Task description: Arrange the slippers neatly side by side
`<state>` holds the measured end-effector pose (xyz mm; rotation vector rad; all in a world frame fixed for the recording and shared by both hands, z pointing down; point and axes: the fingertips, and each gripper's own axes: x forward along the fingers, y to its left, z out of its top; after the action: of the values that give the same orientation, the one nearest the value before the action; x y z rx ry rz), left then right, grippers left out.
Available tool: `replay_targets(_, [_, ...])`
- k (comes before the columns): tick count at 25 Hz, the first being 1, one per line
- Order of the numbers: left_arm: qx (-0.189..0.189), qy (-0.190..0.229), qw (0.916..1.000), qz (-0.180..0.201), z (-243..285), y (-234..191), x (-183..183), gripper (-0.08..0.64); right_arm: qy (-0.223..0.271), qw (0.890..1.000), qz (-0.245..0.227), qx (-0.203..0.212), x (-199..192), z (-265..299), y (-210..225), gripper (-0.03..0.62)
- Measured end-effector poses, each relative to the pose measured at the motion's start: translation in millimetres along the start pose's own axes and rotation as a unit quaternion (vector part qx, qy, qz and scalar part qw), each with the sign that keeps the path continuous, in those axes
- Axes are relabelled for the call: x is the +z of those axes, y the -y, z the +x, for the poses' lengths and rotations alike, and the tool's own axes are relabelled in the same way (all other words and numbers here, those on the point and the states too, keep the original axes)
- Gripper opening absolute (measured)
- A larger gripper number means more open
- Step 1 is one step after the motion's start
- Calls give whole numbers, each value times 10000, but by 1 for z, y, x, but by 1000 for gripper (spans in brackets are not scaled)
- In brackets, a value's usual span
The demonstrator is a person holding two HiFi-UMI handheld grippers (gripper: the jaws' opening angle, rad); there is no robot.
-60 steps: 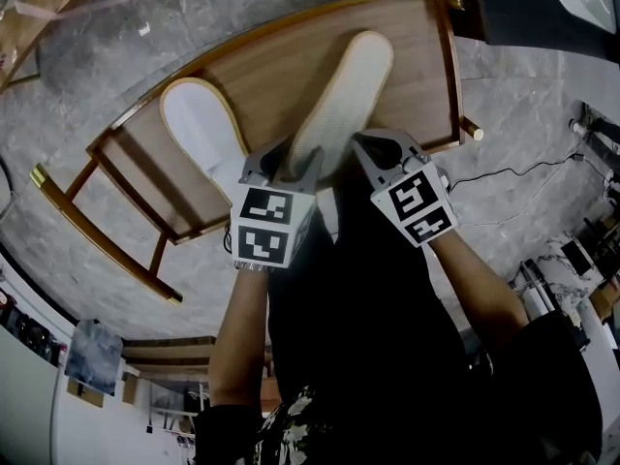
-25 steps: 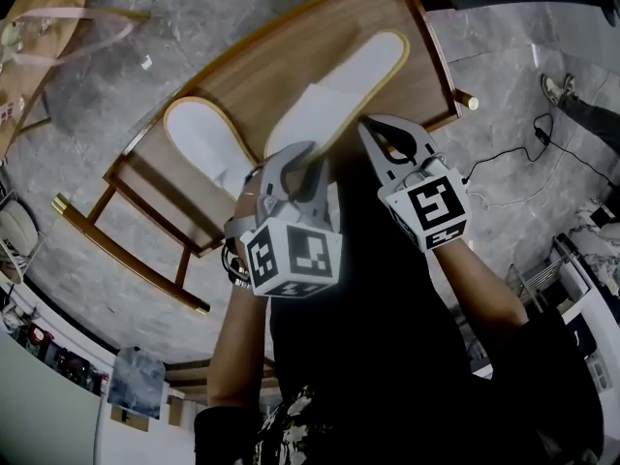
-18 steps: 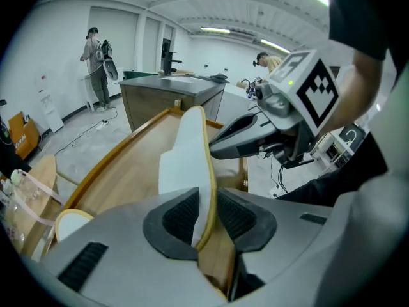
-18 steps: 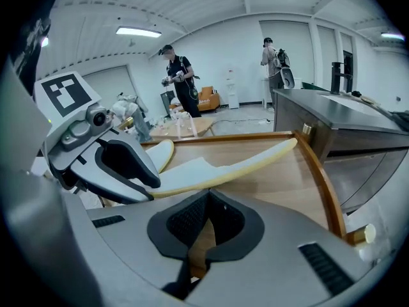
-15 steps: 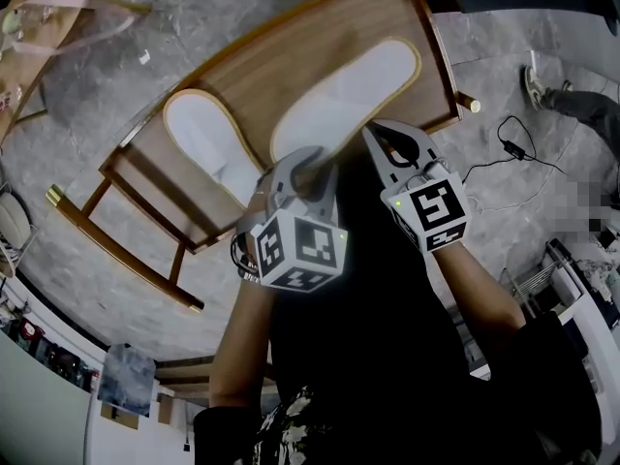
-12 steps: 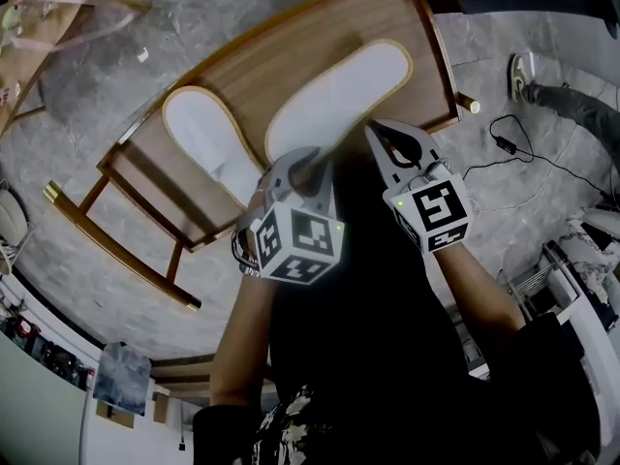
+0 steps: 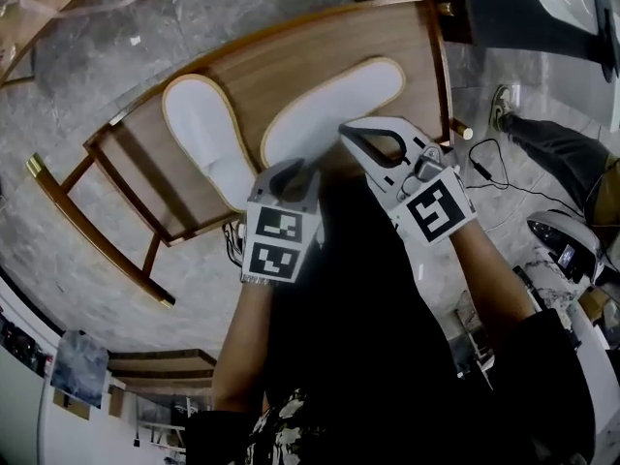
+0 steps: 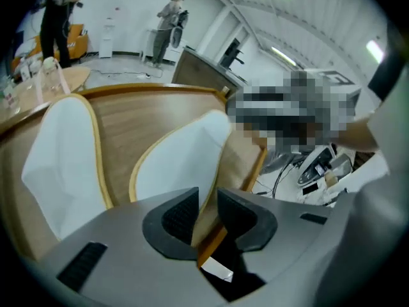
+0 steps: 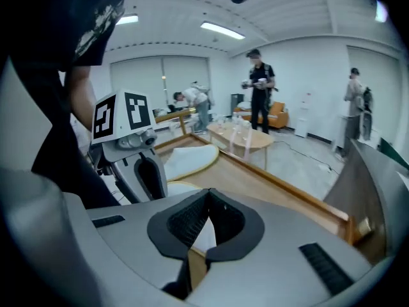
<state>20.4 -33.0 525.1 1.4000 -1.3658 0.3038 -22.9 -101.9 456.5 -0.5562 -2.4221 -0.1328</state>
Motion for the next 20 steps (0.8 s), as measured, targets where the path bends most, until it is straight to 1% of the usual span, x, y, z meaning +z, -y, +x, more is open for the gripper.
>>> replay_targets(2, [105,72,9997,-203,1,1,-1,101,-221,9960,-546,675,4,11,-1,-2])
replay_targets(3, [180,109,9994,-278,2,1,0,109,-379,9906,-798,1044,3,15,-4,0])
replay_targets(5, [326,202,9982,-453,4,2,1,117,-699,9733,-1289,1768,-1,24,-10,90])
replay_targets(6, [380,243,9975,-547,6,2,2,117,-848,9625,-1525,2078,-5,28,-13,110])
replay_targets(9, [490,243,9954,-791,12,1,1,115,-1257,9306,-2045,2763,-18,37,-19,110])
replay_targets(12, [639,278,9924,-1010,15,-4,0,104,-1561,9069,-2227,3220,-33,45,-23,110])
replay_targets(14, [781,380,9898,-1132,15,-9,1,72,-1702,8964,-2262,3412,-43,50,-25,109])
replay_targets(15, [841,433,9885,-1183,15,-11,1,64,-1763,8925,-2274,3474,-46,51,-26,95])
replay_targets(17, [922,515,9862,-1278,14,-14,1,58,-1869,8879,-2240,3558,-50,51,-29,31])
replay_targets(20, [1005,597,9836,-1374,12,-16,1,49,-1943,8912,-1995,3580,-49,47,-32,17])
